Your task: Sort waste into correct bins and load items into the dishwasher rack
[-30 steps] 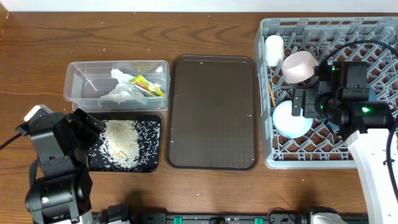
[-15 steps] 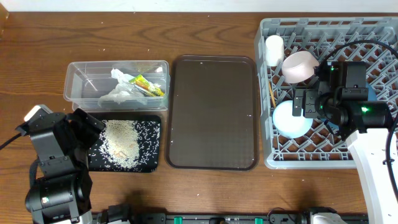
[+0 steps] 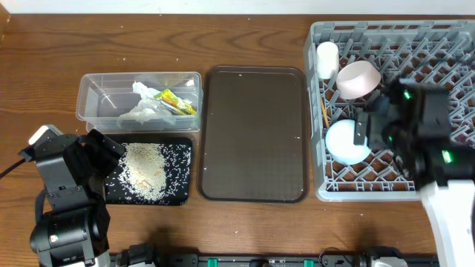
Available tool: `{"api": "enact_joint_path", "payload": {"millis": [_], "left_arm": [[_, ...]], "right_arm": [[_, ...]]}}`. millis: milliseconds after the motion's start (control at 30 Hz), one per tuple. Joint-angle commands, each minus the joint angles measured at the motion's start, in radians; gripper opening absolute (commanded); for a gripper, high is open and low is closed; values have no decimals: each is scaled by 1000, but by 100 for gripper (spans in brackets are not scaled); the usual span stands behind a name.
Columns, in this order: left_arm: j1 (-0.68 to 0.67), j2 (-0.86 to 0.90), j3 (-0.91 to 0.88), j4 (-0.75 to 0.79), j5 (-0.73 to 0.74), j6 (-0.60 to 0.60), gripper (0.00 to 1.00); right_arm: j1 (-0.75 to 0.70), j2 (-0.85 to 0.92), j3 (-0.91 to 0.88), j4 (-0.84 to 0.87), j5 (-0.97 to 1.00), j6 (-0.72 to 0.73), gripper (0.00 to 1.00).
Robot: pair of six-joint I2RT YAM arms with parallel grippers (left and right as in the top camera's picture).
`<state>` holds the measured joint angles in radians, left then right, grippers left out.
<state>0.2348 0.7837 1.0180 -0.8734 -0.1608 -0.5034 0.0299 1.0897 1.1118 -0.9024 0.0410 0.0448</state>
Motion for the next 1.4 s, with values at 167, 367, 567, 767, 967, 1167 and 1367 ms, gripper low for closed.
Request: {"api": "enact_joint_path", "payload": {"millis": [167,367,567,767,967,1167,1367], "left_arm": [[5,-1,14,-2,-8,5,90],[5,-1,14,-2,-8,5,90],[5,-1,14,-2,-8,5,90],[5,-1,14,-2,-8,5,90],[5,-1,14,-2,-8,5,90],[5,-1,14,-2,-8,5,90],[5,-1,14,-2,-8,5,90]], "right_arm": [[6,-500,-232,278,40,-17,99],[-14,-901,-518,519,21,-15,99],[-33,-1077,-721,697,-50,-15,99],[-34,-1084,-914,962,-45,-11,99],[-34,-1084,-1073,1105,20,68,99],[-33,-1085,-1107,1077,49,74,99],[-32,-1085,-1107,917,45,17,99]]}}
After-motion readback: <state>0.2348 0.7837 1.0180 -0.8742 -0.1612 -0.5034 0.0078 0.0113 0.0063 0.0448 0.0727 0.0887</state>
